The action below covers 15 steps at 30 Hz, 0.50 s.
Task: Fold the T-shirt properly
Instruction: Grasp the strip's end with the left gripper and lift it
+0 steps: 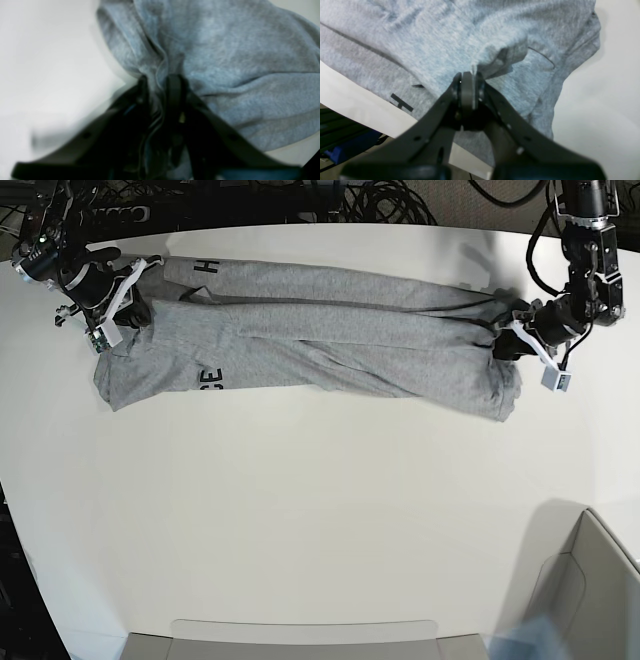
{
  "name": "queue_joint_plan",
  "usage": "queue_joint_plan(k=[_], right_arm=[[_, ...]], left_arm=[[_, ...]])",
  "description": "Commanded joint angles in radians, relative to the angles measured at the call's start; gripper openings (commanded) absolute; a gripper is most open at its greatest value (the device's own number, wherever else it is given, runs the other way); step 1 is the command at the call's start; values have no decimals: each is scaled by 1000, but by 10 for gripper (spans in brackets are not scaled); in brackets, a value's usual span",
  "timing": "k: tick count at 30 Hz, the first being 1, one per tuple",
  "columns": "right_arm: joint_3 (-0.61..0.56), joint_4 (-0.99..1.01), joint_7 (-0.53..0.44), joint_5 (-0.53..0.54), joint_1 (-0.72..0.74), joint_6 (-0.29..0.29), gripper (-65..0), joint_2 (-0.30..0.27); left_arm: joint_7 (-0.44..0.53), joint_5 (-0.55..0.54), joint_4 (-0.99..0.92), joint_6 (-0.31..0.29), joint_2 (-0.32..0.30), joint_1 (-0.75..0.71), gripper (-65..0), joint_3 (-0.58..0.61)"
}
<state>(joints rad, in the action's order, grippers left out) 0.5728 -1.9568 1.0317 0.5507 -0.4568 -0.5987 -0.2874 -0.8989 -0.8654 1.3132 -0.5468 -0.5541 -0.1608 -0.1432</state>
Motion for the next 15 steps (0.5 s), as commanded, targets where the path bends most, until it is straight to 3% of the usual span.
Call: queue_joint_plan(k=[1,3,9,15], right_arm=[[8,-14,-17,13,5,-19,-650,-13],[8,-16,-17,13,5,-19,-650,-13],[13,-16,-17,13,5,-19,-650,-13],[14,-16,-21,13,0,-19,-650,-13]], left_arm=[[-49,25,-2,6,-4,-6,-607,12],[-47,27,-2,6,4,-1,-650,12],[-38,35,-51,6,4,34,-650,-6],[-49,33,-122,6,-17,86,-650,-166]])
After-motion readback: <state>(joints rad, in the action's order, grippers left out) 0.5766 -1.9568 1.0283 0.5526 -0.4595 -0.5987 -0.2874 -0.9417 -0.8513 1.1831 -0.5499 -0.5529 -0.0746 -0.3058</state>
